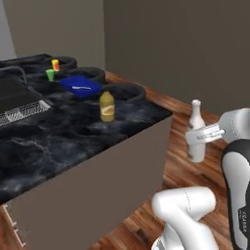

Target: Place the drinks on the dining counter in a tight cluster.

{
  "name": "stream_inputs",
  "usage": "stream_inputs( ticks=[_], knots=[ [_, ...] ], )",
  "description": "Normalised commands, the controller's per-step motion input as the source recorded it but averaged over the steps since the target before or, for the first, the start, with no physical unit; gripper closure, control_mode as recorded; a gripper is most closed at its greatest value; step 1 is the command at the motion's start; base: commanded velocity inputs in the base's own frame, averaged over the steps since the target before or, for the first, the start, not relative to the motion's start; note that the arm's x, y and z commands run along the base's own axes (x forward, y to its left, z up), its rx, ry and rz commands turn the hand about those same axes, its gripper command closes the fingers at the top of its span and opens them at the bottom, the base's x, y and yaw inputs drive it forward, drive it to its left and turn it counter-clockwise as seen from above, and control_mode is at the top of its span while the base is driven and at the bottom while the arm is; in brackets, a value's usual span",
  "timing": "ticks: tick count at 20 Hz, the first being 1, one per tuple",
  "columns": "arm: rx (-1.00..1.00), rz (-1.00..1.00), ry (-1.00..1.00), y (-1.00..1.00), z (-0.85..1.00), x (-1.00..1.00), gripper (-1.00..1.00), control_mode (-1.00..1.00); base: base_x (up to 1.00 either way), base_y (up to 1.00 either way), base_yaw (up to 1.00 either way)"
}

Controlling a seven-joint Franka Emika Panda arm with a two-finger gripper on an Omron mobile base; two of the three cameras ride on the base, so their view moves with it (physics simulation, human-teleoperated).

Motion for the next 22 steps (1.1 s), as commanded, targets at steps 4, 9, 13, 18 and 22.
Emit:
stream_inputs(
  ticks=[4,9,13,18,22],
  knots=[
    [0.00,0.00,0.00,0.00,0.00,0.00,1.00,1.00,0.37,-1.00,0.37],
    [0.00,0.00,0.00,0.00,0.00,0.00,1.00,1.00,0.86,-0.40,0.22],
    [0.00,0.00,0.00,0.00,0.00,0.00,1.00,1.00,0.82,-0.06,0.26],
    [0.00,0.00,0.00,0.00,0.00,0.00,1.00,1.00,0.49,-0.12,0.29],
    [0.00,0.00,0.00,0.00,0.00,0.00,1.00,1.00,0.37,-0.46,0.30]
  ],
)
